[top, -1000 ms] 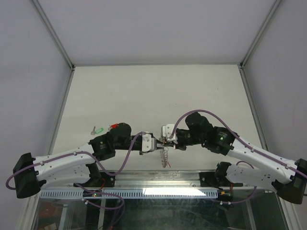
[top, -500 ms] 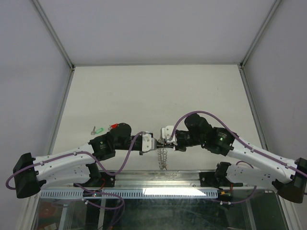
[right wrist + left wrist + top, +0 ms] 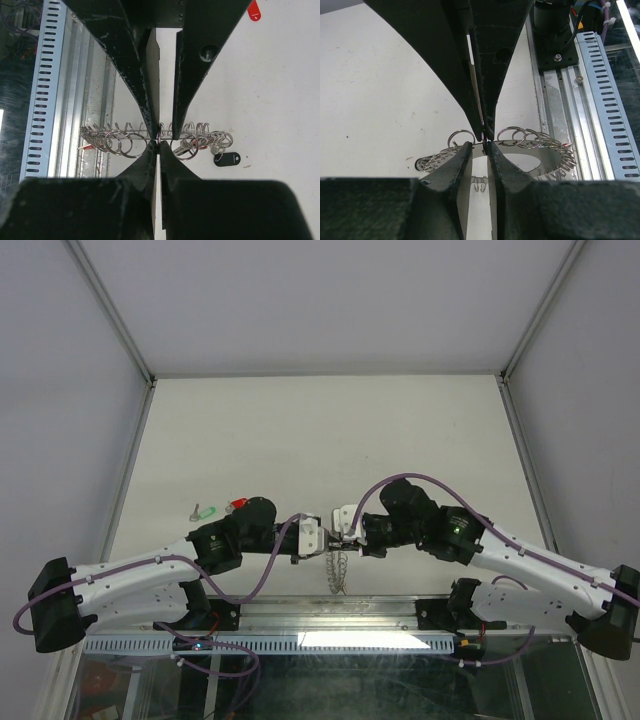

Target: Put the keys on the keyring

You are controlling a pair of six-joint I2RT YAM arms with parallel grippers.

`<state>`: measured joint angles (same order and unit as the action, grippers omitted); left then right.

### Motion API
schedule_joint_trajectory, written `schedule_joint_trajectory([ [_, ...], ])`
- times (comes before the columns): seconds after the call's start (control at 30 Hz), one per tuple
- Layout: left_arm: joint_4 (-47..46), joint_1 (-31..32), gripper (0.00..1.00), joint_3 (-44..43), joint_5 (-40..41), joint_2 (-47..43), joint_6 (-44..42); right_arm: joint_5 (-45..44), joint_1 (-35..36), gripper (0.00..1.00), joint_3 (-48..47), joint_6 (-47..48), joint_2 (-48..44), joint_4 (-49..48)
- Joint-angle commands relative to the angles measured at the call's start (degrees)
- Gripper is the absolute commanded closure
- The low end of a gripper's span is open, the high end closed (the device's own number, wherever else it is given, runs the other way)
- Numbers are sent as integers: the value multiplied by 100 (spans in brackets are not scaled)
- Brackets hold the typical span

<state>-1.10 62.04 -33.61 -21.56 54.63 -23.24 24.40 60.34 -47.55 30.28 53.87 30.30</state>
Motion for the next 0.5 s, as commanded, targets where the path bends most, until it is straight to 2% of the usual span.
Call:
schedule_joint_trajectory([
  [0.0,-296,-17,85,-320,64,12,-16,196,118,100,-158,-22,-16,-581],
  [0.2,-273,-17,91,-363,49,55,-5,177,141,100,-102,-73,-7,-655],
  [0.3,-209,-17,100,-411,30,111,-4,162,152,100,-50,-116,-27,-721],
  [0.47,-13,-54,100,-543,24,246,53,128,151,100,-26,-169,-59,-743],
])
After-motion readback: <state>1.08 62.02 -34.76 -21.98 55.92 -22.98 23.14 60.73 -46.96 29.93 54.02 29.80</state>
